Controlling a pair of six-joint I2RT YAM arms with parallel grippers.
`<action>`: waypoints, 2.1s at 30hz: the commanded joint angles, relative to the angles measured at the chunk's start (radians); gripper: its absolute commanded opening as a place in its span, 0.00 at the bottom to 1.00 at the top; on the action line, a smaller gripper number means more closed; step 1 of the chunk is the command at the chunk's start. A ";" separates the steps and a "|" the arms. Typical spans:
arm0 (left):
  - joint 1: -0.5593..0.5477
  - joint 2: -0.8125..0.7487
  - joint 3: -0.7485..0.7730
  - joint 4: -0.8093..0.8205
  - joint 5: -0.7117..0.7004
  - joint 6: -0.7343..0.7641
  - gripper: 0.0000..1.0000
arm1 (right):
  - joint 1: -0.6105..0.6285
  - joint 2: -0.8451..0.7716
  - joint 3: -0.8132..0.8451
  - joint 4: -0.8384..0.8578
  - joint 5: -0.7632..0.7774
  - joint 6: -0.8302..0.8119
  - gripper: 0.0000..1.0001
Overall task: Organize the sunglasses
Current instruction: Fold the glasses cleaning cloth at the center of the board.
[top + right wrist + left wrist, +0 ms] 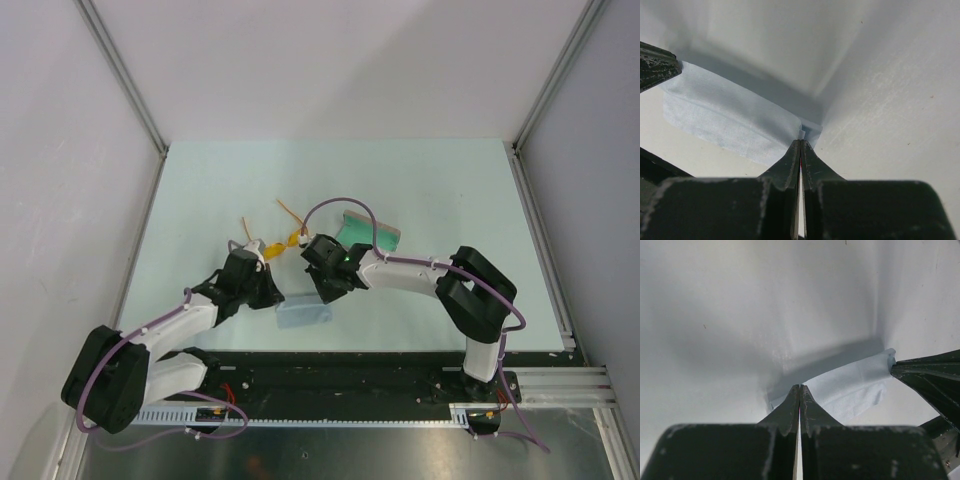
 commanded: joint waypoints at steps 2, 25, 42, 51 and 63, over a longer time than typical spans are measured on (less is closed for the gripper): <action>-0.009 -0.005 -0.006 0.002 0.009 -0.014 0.00 | 0.009 -0.018 -0.003 -0.005 -0.004 0.006 0.04; -0.012 -0.088 -0.038 -0.025 0.029 -0.027 0.31 | 0.011 -0.067 -0.018 -0.019 -0.030 0.021 0.32; -0.011 -0.124 0.037 -0.054 -0.060 -0.046 0.31 | -0.011 -0.052 0.000 0.137 -0.002 0.041 0.22; -0.011 -0.008 0.103 -0.050 -0.080 -0.027 0.27 | -0.015 0.038 0.051 0.183 0.045 0.044 0.09; -0.012 -0.010 0.084 -0.051 -0.086 -0.032 0.27 | -0.014 0.107 0.115 0.186 0.027 0.035 0.08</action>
